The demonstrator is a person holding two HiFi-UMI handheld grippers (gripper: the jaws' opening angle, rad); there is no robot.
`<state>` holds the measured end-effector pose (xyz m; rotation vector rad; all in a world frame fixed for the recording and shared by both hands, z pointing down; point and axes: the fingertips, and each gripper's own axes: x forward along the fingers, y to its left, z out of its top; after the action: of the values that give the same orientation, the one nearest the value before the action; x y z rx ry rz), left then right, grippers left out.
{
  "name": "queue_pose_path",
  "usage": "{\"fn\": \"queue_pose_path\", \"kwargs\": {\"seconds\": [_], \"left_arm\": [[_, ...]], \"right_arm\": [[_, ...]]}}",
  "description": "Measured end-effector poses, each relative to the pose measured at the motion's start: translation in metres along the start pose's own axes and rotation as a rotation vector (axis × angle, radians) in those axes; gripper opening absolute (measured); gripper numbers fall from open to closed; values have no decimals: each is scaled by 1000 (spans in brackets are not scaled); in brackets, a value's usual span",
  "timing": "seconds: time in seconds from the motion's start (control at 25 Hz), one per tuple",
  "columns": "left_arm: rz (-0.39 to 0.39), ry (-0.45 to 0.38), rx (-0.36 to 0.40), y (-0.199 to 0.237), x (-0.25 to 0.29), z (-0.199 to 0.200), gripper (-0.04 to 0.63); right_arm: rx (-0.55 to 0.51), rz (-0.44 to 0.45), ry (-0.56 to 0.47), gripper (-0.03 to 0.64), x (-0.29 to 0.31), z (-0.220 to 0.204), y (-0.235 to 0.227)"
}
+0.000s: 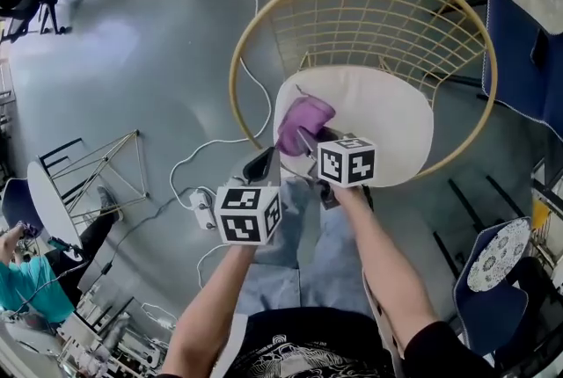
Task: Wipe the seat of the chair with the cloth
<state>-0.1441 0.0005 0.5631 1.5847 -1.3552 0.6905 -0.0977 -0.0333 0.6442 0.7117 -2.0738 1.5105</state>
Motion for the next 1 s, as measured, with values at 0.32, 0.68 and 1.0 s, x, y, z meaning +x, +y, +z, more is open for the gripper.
{"fn": "queue_pose_path", "kwargs": {"seconds": [0.32, 0.68, 1.0], "left_arm": [[-55, 33, 69, -22, 18, 2, -3], [-91, 64, 122, -61, 39, 2, -3], [-118, 84, 163, -96, 52, 1, -3]], "right_arm": [[65, -78, -43, 61, -22, -8, -39], [101, -153, -86, 61, -62, -7, -86], [125, -234, -123, 61, -105, -7, -128]]}}
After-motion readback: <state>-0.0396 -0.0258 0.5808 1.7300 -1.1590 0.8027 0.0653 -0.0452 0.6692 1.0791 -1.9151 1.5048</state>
